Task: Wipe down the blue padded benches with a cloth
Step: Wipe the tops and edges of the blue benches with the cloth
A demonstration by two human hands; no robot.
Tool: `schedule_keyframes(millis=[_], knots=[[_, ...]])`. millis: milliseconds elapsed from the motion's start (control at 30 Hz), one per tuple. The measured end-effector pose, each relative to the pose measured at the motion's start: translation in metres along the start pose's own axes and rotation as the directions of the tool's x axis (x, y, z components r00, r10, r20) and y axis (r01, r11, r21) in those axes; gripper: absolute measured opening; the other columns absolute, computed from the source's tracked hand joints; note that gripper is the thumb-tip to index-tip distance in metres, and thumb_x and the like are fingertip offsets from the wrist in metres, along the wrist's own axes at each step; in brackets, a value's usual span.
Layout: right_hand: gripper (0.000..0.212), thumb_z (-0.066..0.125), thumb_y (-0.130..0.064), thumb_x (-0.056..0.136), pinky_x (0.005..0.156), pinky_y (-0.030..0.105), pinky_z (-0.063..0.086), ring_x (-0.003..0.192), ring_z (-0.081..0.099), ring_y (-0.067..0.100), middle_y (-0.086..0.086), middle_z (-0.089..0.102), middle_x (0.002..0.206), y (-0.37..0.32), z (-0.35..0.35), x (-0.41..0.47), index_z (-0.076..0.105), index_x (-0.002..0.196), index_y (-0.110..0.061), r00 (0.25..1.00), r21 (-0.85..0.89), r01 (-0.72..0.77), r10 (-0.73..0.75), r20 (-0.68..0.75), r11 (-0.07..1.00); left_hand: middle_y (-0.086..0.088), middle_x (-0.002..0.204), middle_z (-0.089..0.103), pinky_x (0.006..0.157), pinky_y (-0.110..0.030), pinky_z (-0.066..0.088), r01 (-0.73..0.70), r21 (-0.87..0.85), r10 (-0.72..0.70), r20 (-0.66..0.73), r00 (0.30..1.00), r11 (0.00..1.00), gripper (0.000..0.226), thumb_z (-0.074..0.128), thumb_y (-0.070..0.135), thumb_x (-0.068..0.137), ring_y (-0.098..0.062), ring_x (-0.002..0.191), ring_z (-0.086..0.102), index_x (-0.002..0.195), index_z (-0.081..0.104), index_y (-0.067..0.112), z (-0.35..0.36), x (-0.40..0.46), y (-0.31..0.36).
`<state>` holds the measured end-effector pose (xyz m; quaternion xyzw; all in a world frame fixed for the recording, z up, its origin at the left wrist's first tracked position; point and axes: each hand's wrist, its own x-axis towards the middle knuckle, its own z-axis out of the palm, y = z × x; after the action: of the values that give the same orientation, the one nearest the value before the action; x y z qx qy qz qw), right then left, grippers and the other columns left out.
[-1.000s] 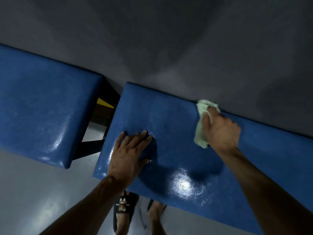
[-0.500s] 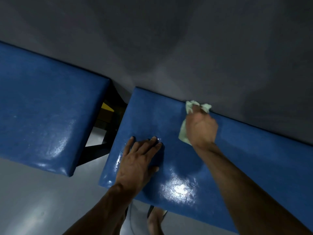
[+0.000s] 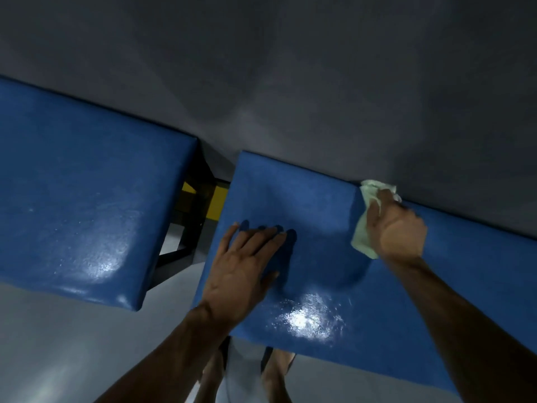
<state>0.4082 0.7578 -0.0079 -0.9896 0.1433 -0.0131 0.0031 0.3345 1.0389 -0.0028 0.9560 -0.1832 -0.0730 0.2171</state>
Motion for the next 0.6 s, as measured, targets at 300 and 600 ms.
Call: schedule_keyframes(millis=[300,600], knots=[[0.029,0.046,-0.011,0.090,0.054,0.034,0.046,0.065,0.067,0.034,0.011,0.069,0.080,-0.172,0.004,0.002,0.061,0.114,-0.014,0.979,0.075,0.179,-0.185,0.087,0.981,0.003,0.154,0.042,0.117,-0.048,0.024,0.115,0.072,-0.120,0.072,0.990,0.991,0.066,0.047,0.049,0.085,-0.023,0.135,0.046,0.146,0.047,0.023,-0.010,-0.009,-0.036],[0.034,0.036,-0.038,0.094,0.070,0.039,0.052,0.078,0.069,0.035,0.009,0.071,0.096,-0.048,-0.010,0.009,0.052,0.124,-0.029,0.984,-0.101,0.136,-0.122,0.133,0.986,0.007,0.151,0.047,0.115,-0.050,0.028,0.139,0.078,-0.148,0.121,0.982,0.987,0.065,0.040,0.056,0.089,-0.017,0.131,0.051,0.145,0.048,0.023,-0.016,-0.005,-0.039]])
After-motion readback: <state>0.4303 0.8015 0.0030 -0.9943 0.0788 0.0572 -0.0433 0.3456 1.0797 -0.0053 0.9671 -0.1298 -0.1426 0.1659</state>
